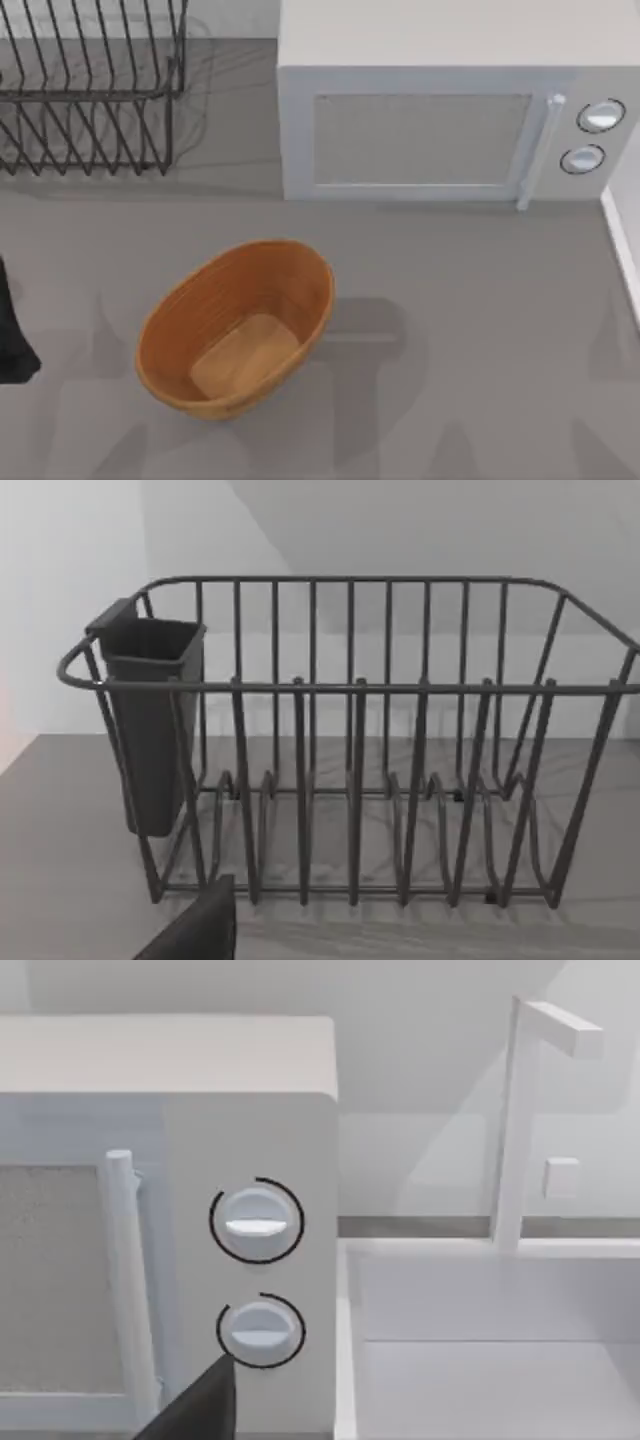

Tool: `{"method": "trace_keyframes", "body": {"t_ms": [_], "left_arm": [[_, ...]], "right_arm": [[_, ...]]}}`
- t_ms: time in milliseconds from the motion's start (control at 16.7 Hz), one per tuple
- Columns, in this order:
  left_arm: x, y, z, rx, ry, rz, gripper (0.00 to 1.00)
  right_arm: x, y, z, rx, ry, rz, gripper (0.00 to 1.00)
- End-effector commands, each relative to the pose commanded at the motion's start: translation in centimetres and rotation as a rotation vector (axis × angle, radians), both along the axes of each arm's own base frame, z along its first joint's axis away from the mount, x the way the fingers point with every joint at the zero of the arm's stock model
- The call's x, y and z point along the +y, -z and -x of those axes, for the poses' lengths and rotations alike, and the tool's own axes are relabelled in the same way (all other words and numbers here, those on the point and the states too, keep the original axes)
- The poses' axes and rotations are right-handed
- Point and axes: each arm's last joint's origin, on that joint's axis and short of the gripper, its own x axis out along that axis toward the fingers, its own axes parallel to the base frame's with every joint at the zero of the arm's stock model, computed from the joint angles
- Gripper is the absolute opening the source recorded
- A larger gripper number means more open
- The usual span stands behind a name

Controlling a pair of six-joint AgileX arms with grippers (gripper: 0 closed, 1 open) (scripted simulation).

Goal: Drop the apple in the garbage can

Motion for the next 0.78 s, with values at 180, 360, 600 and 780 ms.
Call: {"method": "trace_keyframes", "body": {"t_ms": [180,360,600,780], "left_arm": [[0.0,-0.2,0.0,0.007,-0.002,-0.005,1.0],[0.2,-1.9,-0.1,0.075,-0.013,-0.052,1.0],[0.6,-5.6,-1.7,0.287,-0.015,-0.165,1.0],[1.2,-7.8,-5.1,0.544,0.015,-0.259,1.0]], "right_arm": [[0.0,0.0,0.0,0.0,0.0,0.0,1.0],[0.0,0.0,0.0,0.0,0.0,0.0,1.0],[0.0,0.0,0.0,0.0,0.0,0.0,1.0],[0.0,0.0,0.0,0.0,0.0,0.0,1.0]]}}
